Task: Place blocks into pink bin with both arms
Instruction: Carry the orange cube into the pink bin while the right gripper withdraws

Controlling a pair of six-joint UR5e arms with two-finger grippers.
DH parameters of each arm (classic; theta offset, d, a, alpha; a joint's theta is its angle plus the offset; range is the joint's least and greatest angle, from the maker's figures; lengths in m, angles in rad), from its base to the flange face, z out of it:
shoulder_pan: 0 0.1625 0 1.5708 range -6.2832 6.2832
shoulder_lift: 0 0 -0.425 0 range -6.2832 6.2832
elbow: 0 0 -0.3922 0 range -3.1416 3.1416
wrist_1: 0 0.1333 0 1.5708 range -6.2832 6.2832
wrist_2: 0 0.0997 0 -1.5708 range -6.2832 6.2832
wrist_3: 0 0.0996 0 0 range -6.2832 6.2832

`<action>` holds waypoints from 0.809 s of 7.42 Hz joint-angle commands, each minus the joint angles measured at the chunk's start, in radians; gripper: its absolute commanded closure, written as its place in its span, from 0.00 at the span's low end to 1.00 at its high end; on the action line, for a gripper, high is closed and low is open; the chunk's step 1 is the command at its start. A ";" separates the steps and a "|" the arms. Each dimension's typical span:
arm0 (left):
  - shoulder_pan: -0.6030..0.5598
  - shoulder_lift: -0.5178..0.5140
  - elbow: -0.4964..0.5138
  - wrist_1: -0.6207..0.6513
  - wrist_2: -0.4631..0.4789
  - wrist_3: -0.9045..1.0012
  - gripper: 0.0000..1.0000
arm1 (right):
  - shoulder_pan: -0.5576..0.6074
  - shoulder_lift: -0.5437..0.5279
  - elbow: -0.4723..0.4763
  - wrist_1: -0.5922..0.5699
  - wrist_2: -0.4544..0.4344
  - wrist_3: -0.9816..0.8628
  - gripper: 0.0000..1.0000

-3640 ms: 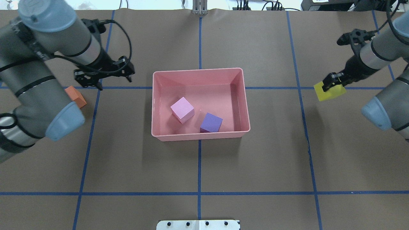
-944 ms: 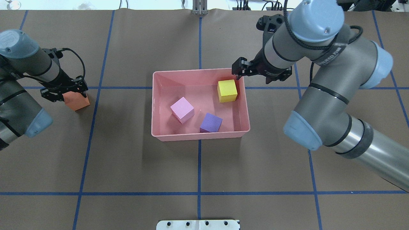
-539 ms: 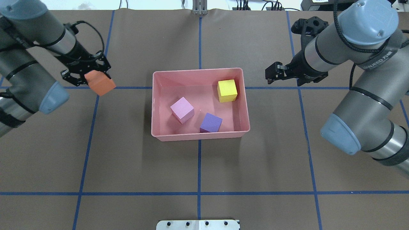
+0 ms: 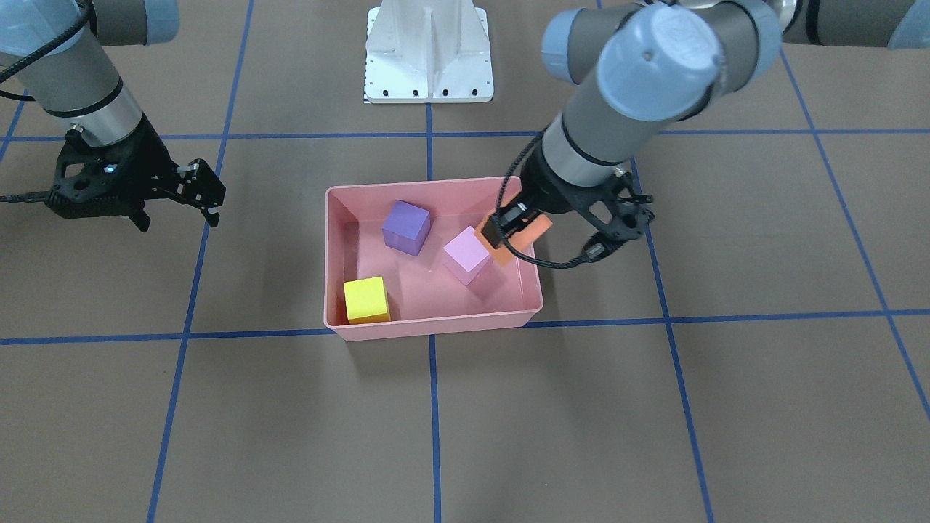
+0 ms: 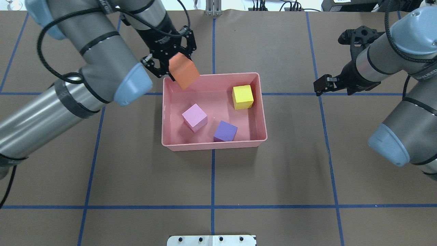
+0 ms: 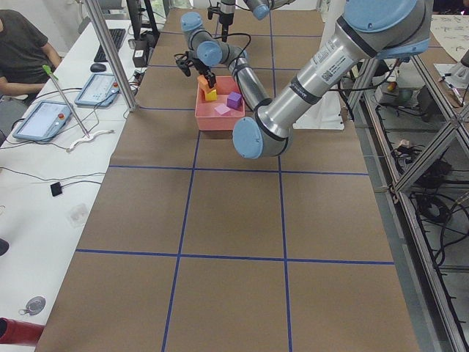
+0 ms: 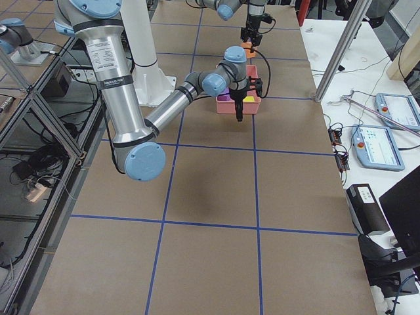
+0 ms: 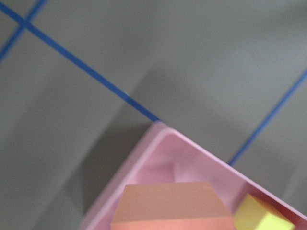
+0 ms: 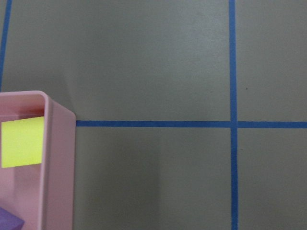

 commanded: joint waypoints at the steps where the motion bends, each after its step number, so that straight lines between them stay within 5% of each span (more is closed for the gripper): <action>1: 0.135 -0.157 0.184 -0.093 0.117 -0.099 0.94 | 0.039 -0.052 -0.003 -0.002 0.000 -0.078 0.00; 4: 0.230 -0.236 0.421 -0.287 0.230 -0.139 0.89 | 0.060 -0.061 -0.009 -0.002 0.002 -0.125 0.00; 6: 0.250 -0.239 0.461 -0.333 0.234 -0.138 0.85 | 0.060 -0.061 -0.009 -0.002 0.002 -0.125 0.00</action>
